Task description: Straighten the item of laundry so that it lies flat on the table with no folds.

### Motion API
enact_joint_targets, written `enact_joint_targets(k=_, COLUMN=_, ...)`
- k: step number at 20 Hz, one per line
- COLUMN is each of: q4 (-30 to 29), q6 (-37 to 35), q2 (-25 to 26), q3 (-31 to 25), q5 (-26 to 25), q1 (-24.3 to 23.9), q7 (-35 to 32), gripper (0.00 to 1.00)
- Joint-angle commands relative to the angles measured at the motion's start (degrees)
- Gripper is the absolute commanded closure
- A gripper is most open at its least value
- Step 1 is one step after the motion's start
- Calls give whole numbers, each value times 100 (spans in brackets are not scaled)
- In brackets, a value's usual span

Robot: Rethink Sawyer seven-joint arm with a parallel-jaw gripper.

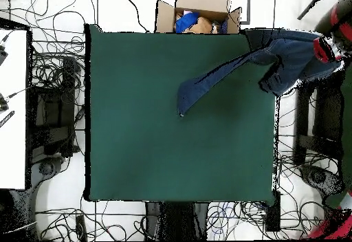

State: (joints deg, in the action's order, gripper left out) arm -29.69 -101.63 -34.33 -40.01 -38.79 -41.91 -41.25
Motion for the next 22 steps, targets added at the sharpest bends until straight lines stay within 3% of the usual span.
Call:
enact_joint_targets(k=1, q4=1641, q6=-1005, q2=297, q3=-1741, q5=-1623, q1=149, q7=2125, gripper=100)
enact_joint_targets(k=4, q4=1962, q6=-1756, q2=116, q3=-2975, q5=-3063, q1=21, q7=2594, gripper=100)
enact_joint_targets(k=7, q4=1949, q6=-2264, q2=-179, q3=-3553, q5=-3599, q1=-91, q7=2437, gripper=100)
enact_joint_targets(k=11, q4=1668, q6=-2940, q2=-484, q3=-3335, q5=-3149, q1=-103, q7=1288, gripper=100)
enact_joint_targets(k=14, q4=1622, q6=-3535, q2=-688, q3=-3378, q5=-3168, q1=-55, q7=787, gripper=100)
enact_joint_targets(k=22, q4=1430, q6=-3863, q2=-1204, q3=-2582, q5=-2116, q1=278, q7=-806, gripper=100)
